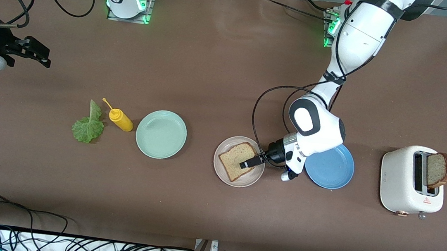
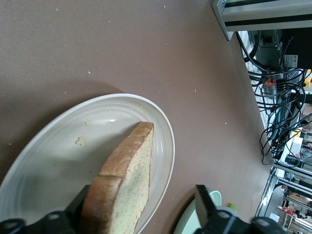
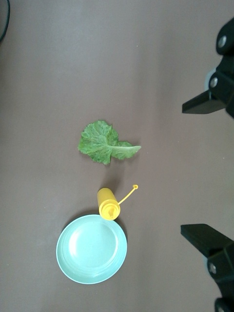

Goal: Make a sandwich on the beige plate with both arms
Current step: 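Lower the bread onto the beige plate and open the left gripper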

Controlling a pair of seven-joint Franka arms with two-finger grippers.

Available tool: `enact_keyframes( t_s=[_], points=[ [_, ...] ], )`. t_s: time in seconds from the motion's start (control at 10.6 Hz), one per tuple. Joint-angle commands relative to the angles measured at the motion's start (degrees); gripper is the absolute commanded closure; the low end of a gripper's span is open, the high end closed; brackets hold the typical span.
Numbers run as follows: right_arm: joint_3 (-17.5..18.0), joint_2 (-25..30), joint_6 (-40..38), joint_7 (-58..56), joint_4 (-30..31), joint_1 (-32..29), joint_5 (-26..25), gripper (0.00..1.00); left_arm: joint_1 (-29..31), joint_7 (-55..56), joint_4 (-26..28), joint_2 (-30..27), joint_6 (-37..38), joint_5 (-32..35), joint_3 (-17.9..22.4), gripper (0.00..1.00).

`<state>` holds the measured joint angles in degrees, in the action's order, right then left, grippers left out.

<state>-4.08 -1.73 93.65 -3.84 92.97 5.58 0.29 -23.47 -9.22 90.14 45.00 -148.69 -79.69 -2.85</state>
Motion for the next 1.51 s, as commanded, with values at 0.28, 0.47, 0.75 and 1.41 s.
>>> enact_keyframes(
  t_s=[0.28, 0.47, 0.75, 1.41],
  points=[
    [0.0, 0.1, -0.8, 0.4, -0.7, -0.2, 0.1, 0.00, 0.7, -1.1, 2.9, -1.8, -0.5, 6.1, 1.4, 0.00],
    [-0.1, 0.1, -0.8, 0.4, -0.7, -0.3, 0.2, 0.00, 1.1, -1.0, 3.1, -2.2, -0.4, 6.1, 1.4, 0.00],
    [-0.2, 0.1, -0.8, 0.4, -0.7, -0.3, 0.2, 0.00, 1.4, -0.9, 3.5, -2.7, -0.3, 6.1, 1.5, 0.00],
    [-0.7, 0.1, -0.3, 0.4, -0.7, -0.1, 0.1, 0.00, 4.5, 4.4, 4.5, -4.8, 6.8, 18.2, 2.3, 0.00]
  ],
)
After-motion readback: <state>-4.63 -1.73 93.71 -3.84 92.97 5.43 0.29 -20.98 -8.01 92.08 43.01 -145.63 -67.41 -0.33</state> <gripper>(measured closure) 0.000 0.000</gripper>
